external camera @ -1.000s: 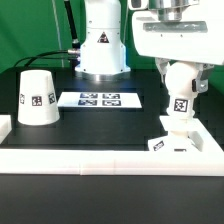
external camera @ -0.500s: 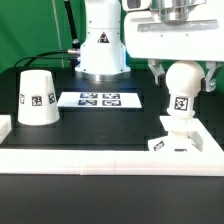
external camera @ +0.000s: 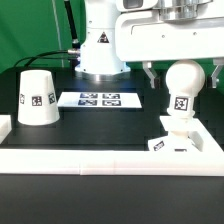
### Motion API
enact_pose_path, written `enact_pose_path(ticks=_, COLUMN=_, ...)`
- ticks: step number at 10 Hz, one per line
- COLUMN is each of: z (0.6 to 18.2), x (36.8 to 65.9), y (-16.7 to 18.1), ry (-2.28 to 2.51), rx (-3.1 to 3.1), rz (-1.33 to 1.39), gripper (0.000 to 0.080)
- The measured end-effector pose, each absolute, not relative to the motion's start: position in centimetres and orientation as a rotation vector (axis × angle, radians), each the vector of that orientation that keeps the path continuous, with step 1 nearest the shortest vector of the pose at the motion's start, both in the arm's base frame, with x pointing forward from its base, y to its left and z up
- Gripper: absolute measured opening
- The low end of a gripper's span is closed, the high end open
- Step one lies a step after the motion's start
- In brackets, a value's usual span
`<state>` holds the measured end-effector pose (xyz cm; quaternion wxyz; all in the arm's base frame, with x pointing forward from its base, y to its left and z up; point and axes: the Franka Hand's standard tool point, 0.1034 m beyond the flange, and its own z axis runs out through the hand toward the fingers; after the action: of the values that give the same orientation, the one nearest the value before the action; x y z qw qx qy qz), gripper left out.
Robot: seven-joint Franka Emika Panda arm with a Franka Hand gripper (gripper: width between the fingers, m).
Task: Assemble lamp
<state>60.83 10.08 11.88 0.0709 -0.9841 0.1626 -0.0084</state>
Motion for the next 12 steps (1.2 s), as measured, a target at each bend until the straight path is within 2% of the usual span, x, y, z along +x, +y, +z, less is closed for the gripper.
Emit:
enact_pose_path(ticks=5, z=12.1, x=60.7, y=10.7, ry=-0.369, rx=-3.094, rz=-0.091, gripper=0.0699)
enact_pose_path(ticks=12, z=12.2, x=60.8, y=11.2, ry=-1.257, rx=-2.898, rz=-0.103, gripper=0.0699)
